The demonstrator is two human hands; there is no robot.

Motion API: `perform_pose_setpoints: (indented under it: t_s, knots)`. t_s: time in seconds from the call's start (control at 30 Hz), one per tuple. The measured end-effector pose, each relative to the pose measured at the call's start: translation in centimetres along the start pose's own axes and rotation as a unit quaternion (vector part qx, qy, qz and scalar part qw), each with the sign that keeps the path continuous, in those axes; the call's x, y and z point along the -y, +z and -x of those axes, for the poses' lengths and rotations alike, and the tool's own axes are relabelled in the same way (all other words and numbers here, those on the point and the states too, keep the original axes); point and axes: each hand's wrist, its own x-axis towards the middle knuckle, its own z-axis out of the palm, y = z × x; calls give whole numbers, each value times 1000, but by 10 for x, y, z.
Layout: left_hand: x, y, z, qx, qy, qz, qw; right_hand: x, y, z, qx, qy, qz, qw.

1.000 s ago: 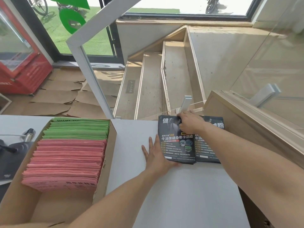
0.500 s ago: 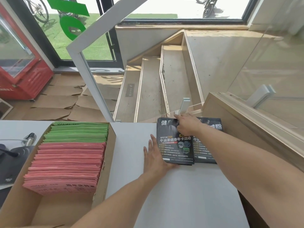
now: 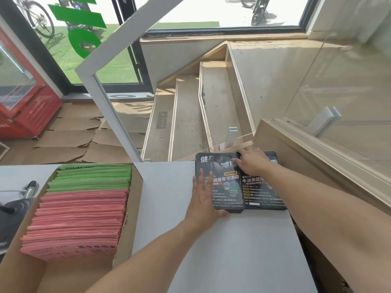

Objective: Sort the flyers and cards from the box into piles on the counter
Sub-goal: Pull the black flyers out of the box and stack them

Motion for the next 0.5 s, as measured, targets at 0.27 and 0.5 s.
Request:
perform_pose_setpoints:
  t_s: [0.27,0.5]
  knots:
    - [0,4,-4,26,-15,-55,998,3,-8,1,8,-3,-19,1000]
    - [-9,2,-3,27,6,-246,969,-13,-6,2,-10,49,-39,998]
